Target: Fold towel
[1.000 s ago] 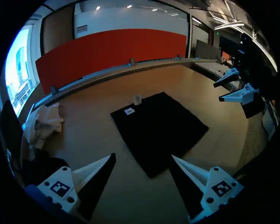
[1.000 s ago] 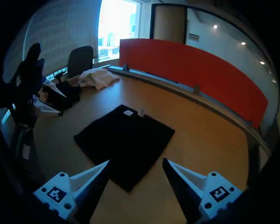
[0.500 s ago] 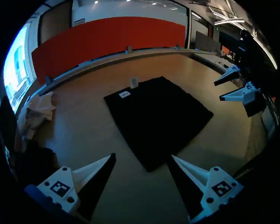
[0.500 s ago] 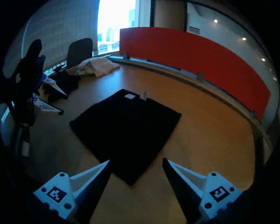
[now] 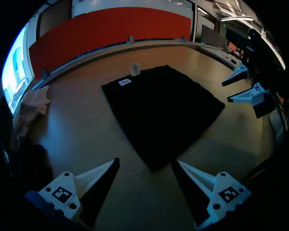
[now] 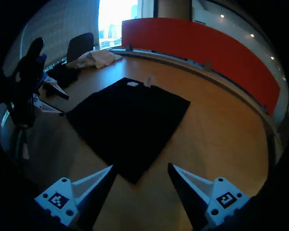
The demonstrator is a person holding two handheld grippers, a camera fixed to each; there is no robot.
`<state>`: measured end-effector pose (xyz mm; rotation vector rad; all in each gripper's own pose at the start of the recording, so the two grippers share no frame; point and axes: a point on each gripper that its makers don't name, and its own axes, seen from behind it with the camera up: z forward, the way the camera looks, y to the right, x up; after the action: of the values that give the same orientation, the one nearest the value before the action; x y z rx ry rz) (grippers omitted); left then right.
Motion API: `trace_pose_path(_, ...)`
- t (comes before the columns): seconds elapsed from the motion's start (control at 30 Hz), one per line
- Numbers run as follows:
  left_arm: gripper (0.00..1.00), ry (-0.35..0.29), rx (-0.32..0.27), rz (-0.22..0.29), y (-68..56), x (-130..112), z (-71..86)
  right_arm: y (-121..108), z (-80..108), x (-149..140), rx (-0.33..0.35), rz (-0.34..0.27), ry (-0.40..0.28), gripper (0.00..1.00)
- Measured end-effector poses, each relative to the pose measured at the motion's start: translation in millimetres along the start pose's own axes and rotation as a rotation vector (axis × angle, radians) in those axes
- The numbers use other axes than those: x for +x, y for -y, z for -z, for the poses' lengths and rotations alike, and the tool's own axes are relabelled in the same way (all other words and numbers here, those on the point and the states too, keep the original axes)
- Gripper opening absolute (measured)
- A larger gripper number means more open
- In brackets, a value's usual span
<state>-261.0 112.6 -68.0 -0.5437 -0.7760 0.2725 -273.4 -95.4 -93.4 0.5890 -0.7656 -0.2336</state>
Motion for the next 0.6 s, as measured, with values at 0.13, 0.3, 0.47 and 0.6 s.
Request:
trace_pose_path(0.13,0.99,0.015,-0.006,-0.001,-1.5,-6.4,-5.6,2.8,-5.5,-8.8,0.013,-0.007,0.016,1.0)
trace_pose_path(0.3,1.0,0.027,-0.012,-0.007,-3.3,-10.3,-9.7,3.1,-8.8,-15.1,0.013,-0.001,0.026,1.0)
trace_pose_path(0.47,0.99,0.043,-0.018,-0.004,-5.1,-13.6,-12.6,3.1,-10.5,-20.0,0.016,-0.007,0.037,0.99)
trace_pose_path(0.6,0.99,0.053,-0.027,-0.001,-7.3,-15.6,-13.2,4.1,-11.6,-22.6,0.024,-0.013,0.043,0.93)
